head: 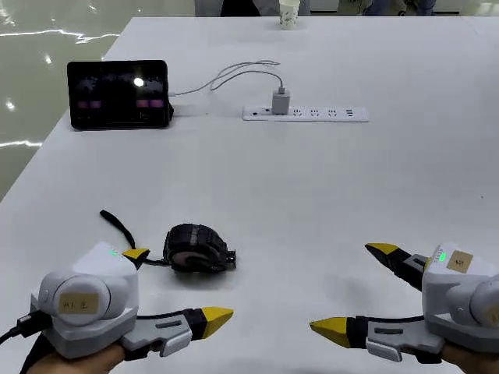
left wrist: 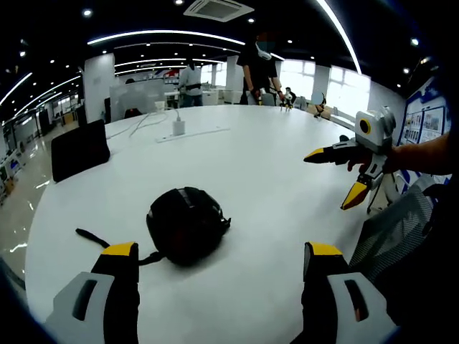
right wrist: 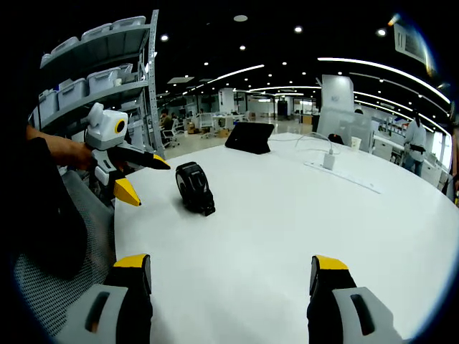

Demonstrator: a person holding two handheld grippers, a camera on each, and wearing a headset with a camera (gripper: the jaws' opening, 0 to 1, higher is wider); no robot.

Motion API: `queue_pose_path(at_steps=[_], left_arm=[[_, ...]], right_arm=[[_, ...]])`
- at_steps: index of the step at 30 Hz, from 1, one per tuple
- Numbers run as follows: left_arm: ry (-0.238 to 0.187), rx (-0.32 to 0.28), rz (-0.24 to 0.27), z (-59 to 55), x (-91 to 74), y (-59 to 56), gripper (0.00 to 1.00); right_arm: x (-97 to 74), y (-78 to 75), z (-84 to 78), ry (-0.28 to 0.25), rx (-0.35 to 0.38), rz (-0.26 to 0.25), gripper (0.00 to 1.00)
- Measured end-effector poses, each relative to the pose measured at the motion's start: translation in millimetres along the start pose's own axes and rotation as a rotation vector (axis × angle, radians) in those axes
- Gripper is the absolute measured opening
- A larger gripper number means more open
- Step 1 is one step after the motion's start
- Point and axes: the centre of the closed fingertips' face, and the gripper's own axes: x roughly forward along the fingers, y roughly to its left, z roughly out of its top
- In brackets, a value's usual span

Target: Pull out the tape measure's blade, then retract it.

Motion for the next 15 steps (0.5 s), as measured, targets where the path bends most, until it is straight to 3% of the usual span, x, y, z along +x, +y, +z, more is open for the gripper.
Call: queue_pose_path(at_steps=[10,15], left_arm=[[-0.010,0.014,-0.014,-5.5,-9.4,-7.2,0.96],[-0.016,0.026,-0.016,-7.1,-12.9,-8.2,0.99]], right_arm=[[-11.7,4.1,-4.7,-0.031,0.040,-0.057,0.99],[-15.8,4.5,-8.9,-0.027,0.026,-0.060,0.99]])
